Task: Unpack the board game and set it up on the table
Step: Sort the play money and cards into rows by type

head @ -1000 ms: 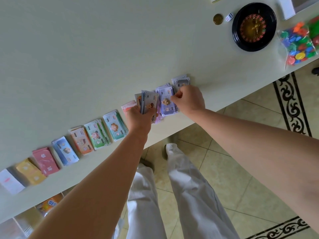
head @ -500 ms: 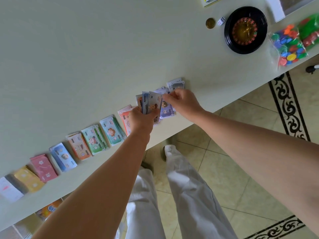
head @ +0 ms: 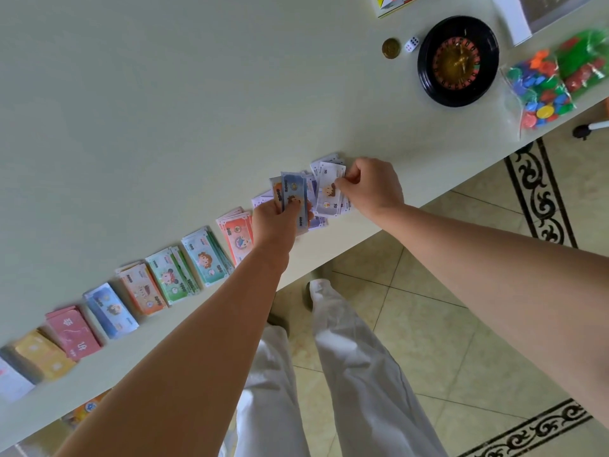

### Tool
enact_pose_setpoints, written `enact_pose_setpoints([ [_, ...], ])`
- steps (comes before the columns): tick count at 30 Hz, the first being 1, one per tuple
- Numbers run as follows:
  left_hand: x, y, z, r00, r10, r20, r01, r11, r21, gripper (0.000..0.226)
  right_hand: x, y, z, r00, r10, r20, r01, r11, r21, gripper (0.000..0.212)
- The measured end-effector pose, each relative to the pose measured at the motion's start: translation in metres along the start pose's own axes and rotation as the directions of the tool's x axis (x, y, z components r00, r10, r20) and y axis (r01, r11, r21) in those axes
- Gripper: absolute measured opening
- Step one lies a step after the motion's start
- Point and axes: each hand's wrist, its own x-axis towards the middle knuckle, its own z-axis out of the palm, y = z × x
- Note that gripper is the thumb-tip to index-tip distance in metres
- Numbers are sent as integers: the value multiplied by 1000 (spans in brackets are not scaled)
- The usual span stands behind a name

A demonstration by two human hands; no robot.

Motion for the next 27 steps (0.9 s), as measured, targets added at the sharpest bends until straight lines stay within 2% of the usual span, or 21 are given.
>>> enact_pose_setpoints([
  [3, 2, -2, -2, 1000, -17, -10, 17, 1000, -2, 5, -3, -5, 3, 998, 9, -69, -11, 1000, -20, 21],
  [5, 4, -5, -6, 999, -37, -14, 36, 999, -21, 7, -9, -13, 4, 996, -46, -79, 56, 989, 140, 21],
  [8, 1, -7, -11, 997, -64, 31, 66, 995, -68, 4, -21, -30, 6, 981, -161, 107, 108, 916, 386, 24],
  [10, -4, -7, -17, 990, -87, 115, 99, 989, -109, 3, -27, -40, 12, 957, -213, 195, 119, 906, 406, 27],
  [13, -14, -9, -33, 959, -138, 249, 195, 955, -223, 7, -33, -55, 23, 955, -216, 204, 115, 902, 416, 25],
  [15, -18, -12, -45, 949, -146, 278, 233, 921, -311, 13, -36, -64, 27, 950, -223, 217, 119, 905, 408, 26],
  [17, -19, -20, -63, 956, -136, 260, 219, 920, -324, 17, -42, -77, 35, 939, -242, 244, 129, 906, 404, 26],
  [23, -21, -54, -114, 990, -49, 133, 64, 991, -114, 20, -68, -117, 63, 902, -219, 372, 54, 912, 406, 18],
  [27, -28, -73, -152, 991, -108, 83, 126, 959, -253, 18, -90, -146, 92, 882, -220, 417, 59, 929, 365, 12],
])
